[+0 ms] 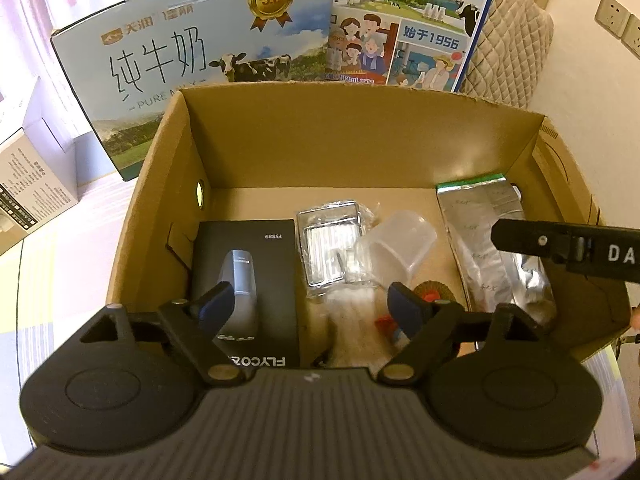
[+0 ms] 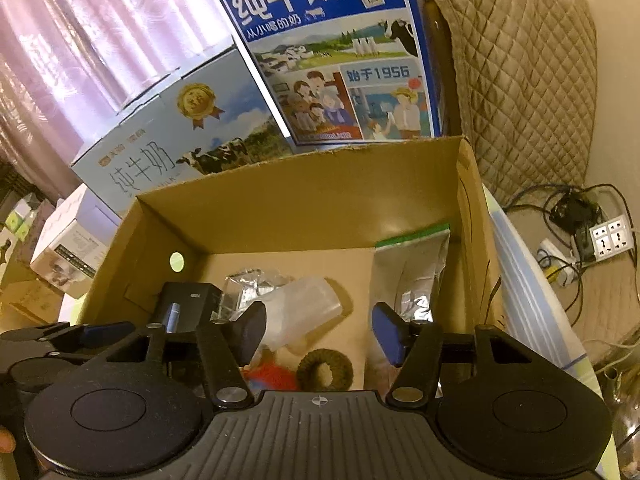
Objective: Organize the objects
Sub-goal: 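Open the left tool to drop the swabs while the right tool releases the toy, then withdraw both open tools from the cardboard box back over the table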
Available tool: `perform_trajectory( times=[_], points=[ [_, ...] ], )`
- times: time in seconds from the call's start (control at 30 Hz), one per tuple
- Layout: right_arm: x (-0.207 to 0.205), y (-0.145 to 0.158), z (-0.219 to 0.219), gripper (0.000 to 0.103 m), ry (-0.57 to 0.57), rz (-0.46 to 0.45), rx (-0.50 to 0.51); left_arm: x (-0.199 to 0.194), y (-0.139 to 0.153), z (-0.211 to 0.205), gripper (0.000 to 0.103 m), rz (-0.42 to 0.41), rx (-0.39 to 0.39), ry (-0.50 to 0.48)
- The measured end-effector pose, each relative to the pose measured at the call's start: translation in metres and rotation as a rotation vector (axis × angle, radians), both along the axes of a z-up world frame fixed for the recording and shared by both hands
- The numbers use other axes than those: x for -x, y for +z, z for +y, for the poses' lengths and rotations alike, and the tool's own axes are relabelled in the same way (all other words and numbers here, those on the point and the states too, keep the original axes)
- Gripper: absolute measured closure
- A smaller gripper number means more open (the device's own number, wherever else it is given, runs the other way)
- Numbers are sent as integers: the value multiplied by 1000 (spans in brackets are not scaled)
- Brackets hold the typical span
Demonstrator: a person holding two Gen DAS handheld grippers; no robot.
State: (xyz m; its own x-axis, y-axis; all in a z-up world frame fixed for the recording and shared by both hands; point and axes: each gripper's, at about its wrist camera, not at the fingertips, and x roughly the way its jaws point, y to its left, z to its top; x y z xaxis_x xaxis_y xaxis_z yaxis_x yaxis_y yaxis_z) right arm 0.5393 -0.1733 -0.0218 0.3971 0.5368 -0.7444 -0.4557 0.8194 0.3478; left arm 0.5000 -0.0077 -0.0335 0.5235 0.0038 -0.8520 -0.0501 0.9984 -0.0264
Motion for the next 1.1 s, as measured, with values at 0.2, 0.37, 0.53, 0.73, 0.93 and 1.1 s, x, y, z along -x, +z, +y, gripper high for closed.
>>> perform_trajectory(
  times=[0.2, 0.37, 0.53, 0.73, 0.93, 1.1],
  points=[
    [13, 9, -5, 40, 15, -37, -3, 9, 7, 4, 18, -20, -1, 7],
    [26, 19, -16, 38, 10, -60, -36, 20, 17, 9, 17, -45, 3, 17],
    [43, 33, -29, 37, 4, -101, -54, 36, 30, 12, 15, -83, 14, 25],
    [67, 46, -46, 34, -10, -128, -86, 63, 46, 19, 14, -137, 31, 44],
    [94, 53, -60, 33, -16, -141, -100, 95, 57, 27, 13, -171, 56, 81],
    [114, 55, -65, 32, -7, -140, -103, 120, 59, 33, 13, -174, 69, 106]
  ],
)
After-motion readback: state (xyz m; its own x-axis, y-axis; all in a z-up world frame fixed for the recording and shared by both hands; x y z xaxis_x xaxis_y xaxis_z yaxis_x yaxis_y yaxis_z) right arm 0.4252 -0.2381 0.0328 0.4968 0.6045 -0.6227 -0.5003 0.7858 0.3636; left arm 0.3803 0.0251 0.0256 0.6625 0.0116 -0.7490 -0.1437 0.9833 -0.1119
